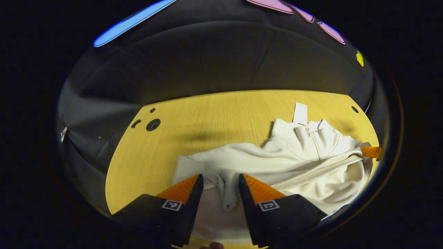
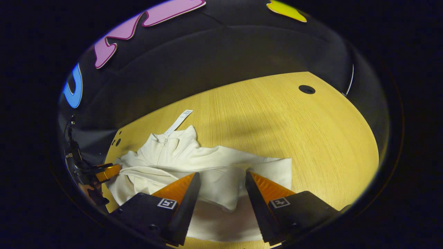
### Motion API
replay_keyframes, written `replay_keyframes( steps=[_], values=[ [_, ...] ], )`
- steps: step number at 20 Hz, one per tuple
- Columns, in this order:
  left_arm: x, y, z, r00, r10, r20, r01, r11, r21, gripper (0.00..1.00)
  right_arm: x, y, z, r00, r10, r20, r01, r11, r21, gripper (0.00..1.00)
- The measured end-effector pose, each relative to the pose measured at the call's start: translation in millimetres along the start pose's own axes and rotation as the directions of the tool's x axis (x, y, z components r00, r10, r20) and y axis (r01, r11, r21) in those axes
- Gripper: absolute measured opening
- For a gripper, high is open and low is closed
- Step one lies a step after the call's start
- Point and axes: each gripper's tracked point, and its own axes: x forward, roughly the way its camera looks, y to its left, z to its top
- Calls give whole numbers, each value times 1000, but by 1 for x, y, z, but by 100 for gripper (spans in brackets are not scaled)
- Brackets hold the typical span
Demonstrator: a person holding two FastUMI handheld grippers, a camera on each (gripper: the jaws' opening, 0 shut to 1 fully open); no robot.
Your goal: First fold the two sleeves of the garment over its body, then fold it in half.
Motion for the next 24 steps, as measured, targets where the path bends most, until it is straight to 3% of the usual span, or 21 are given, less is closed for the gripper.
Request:
replay_keyframes(
  steps=[1,3,7,17,19,24],
  values=[
    [-6,-1,7,999,-8,31,8,1000,0,74,-6,0,3,1000,-2,12,2,1000,-4,84],
    [-18,-3,23,995,-24,98,23,1000,6,81,-19,3,14,999,7,48,-7,1000,-6,92],
    [-42,-7,38,986,-37,161,35,999,15,81,-52,18,36,988,87,126,-87,996,-5,92],
    [-137,-11,60,941,-100,323,127,990,-65,82,-150,22,53,957,130,260,-107,989,-102,92],
    [-158,-11,57,931,-105,349,137,988,-69,82,-169,31,52,947,160,279,-132,984,-118,92],
    [-207,-13,38,918,-121,379,166,982,-88,82,-219,39,52,917,163,364,-109,980,-164,92]
  ],
)
